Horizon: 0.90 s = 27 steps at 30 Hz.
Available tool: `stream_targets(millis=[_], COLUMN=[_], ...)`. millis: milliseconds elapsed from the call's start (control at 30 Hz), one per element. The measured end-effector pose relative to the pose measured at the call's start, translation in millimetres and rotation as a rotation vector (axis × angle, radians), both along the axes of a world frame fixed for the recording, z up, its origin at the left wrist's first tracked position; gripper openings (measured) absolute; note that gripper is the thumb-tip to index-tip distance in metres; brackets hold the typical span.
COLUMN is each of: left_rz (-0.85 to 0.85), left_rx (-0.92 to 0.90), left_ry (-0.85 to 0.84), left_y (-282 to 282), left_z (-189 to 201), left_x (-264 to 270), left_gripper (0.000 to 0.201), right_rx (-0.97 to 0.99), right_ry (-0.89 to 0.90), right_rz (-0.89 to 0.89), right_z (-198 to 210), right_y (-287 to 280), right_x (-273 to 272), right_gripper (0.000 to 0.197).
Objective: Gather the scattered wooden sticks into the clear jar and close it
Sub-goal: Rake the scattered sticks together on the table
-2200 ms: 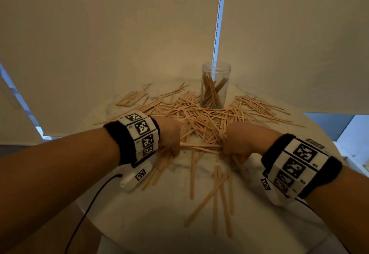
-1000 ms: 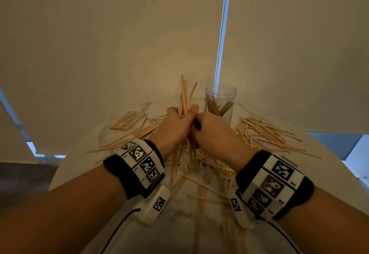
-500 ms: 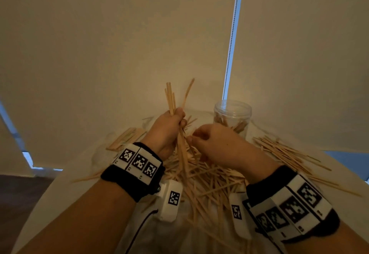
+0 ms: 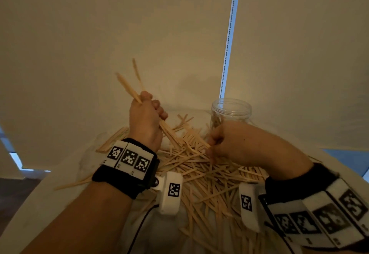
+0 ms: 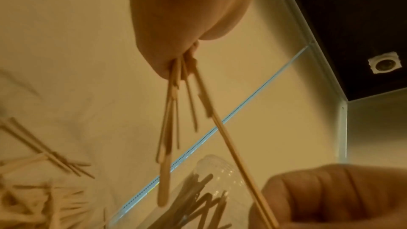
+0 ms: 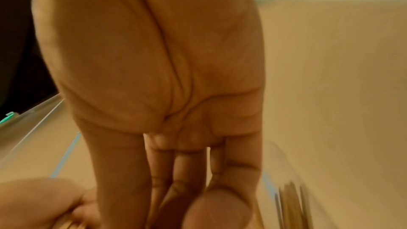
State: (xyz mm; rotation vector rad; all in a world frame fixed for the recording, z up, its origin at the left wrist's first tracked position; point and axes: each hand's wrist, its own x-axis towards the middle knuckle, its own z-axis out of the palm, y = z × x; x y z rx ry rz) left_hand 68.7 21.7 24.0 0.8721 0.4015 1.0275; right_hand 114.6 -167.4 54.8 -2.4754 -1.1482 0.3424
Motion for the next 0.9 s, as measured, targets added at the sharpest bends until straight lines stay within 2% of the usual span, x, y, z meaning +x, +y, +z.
stream_targets(millis=[100, 167, 233, 300, 367, 433, 533, 600, 667, 767, 833, 867, 900], left_rz=[0.011, -0.083, -0.206, -0.317, -0.315, -0.232, -0.163, -0.188, -0.210, -0.233, -0.278, -0.304, -0.336], left_rx=[-0.018, 0.022, 0.158, 0.324, 0.378, 0.311, 0.131, 0.026, 0.012, 0.079, 0.096, 0.110, 0.126], left_ry=[0.044, 0.102, 0.182, 0.250, 0.276, 0.271, 0.181, 0.056, 0.003, 0.014, 0.007, 0.017, 0.040], left_y=[-6.9, -29.2, -56.6, -78.6, -83.3, -73.2, -54.5, -50.2, -52.4, -61.2, -65.7, -66.8, -67.5], left_z=[-1.1, 1.7, 1.2, -2.6, -4.6, -2.0, 6.6, 12.6, 15.2, 12.6, 9.3, 7.9, 6.6], left_x=[0.3, 1.6, 2.5, 2.2, 2.1, 2.0, -0.6, -4.1, -6.0, -4.5, -2.4, -1.3, -0.8], left_gripper=[0.029, 0.032, 0.041, 0.042, 0.036, 0.032, 0.029, 0.028, 0.028, 0.029, 0.029, 0.029, 0.030], right_rx=[0.190, 0.363, 0.431, 0.409, 0.382, 0.351, 0.073, -0.085, -0.050, 0.164, 0.207, 0.188, 0.159], right_ry=[0.024, -0.033, -0.063, -0.112, -0.172, -0.170, -0.075, -0.008, 0.053, 0.162, 0.188, 0.198, 0.204], right_rz=[-0.124, -0.160, -0.159, -0.140, -0.123, -0.078, -0.003, 0.076, 0.102, 0.029, 0.010, 0.007, -0.004], right_z=[9.8, 12.2, 12.0, 10.2, 11.4, 13.7, 12.1, 6.4, -0.2, -4.5, -1.8, 1.0, 3.7], right_y=[-6.7, -5.7, -1.0, 4.1, 5.9, 3.2, -2.8, -1.5, 4.6, 11.6, 9.2, 5.6, 1.5], right_x=[7.3, 8.4, 2.5, -2.9, -8.2, -12.7, -21.3, -26.2, -24.3, -16.2, -10.5, -9.0, -6.4], right_gripper=[0.013, 0.016, 0.021, 0.023, 0.023, 0.027, 0.043, 0.038, 0.027, 0.021, 0.012, 0.011, 0.023])
